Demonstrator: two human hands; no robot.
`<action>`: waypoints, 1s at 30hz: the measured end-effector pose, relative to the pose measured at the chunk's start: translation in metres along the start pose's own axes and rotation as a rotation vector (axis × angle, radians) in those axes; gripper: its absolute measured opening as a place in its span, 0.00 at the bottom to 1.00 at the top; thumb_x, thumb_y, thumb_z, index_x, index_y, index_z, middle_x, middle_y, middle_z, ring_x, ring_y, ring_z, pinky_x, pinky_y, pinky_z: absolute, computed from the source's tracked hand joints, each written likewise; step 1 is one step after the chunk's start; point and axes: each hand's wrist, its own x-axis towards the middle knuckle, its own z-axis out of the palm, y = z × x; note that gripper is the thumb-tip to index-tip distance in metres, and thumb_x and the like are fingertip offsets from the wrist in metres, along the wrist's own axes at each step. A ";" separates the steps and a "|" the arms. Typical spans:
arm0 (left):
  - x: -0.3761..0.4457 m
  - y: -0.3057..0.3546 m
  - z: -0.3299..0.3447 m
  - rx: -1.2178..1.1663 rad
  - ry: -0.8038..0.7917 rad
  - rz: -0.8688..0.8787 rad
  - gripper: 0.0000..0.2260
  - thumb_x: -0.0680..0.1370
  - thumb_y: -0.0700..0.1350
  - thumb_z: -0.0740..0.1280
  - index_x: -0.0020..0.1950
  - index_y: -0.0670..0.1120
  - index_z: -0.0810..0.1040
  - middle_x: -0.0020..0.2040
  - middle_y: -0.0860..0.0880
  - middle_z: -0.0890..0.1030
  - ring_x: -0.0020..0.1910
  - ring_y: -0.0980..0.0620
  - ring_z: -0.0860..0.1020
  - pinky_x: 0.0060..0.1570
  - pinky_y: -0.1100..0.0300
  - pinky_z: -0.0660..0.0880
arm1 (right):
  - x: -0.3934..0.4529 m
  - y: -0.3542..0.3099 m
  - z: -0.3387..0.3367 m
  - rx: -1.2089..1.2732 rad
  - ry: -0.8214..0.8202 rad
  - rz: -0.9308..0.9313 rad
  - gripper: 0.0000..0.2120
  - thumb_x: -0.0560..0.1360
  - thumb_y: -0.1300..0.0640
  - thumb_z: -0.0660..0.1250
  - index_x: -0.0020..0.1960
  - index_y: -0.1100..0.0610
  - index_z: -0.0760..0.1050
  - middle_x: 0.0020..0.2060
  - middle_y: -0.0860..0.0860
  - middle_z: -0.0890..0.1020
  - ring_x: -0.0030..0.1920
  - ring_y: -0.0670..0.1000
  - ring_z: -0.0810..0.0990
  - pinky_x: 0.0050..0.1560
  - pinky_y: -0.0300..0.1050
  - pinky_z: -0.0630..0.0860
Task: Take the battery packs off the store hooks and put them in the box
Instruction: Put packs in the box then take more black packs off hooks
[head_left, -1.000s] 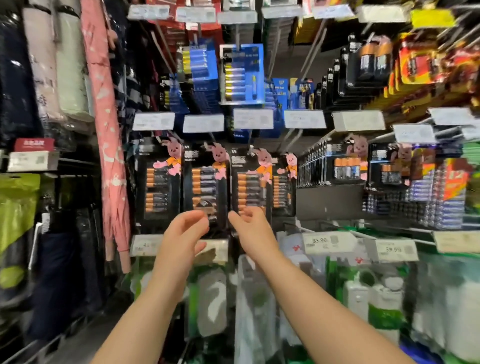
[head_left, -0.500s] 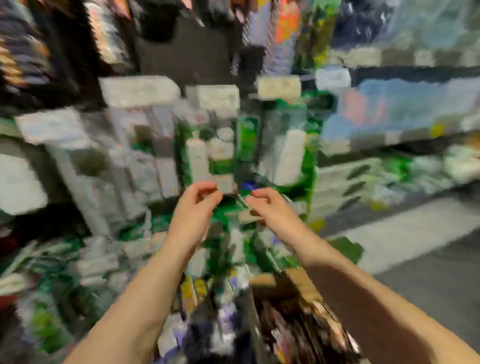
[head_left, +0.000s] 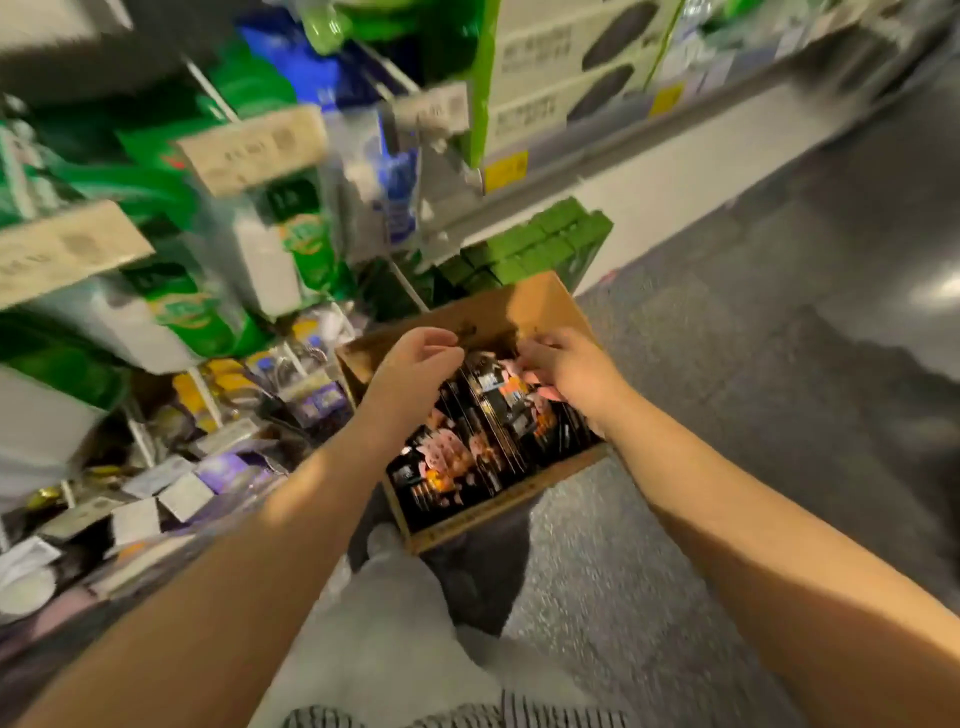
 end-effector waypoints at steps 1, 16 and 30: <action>0.009 -0.011 0.004 0.020 -0.004 -0.041 0.06 0.81 0.46 0.65 0.58 0.52 0.74 0.53 0.53 0.78 0.57 0.49 0.78 0.57 0.46 0.78 | 0.004 0.006 0.001 -0.008 -0.022 0.036 0.09 0.74 0.47 0.65 0.44 0.53 0.74 0.34 0.48 0.74 0.32 0.45 0.72 0.34 0.40 0.68; 0.081 -0.153 0.085 0.109 0.057 -0.585 0.23 0.76 0.54 0.72 0.67 0.48 0.70 0.58 0.51 0.75 0.55 0.51 0.75 0.55 0.54 0.74 | 0.113 0.120 -0.010 0.032 -0.137 0.344 0.07 0.81 0.51 0.61 0.56 0.52 0.74 0.52 0.51 0.81 0.53 0.50 0.80 0.63 0.53 0.75; 0.093 -0.159 0.084 0.296 0.105 -0.381 0.11 0.83 0.45 0.62 0.64 0.47 0.76 0.48 0.52 0.78 0.46 0.51 0.76 0.51 0.49 0.74 | 0.149 0.155 -0.007 -0.160 -0.248 0.194 0.16 0.78 0.54 0.66 0.65 0.54 0.73 0.56 0.46 0.78 0.54 0.45 0.78 0.59 0.43 0.75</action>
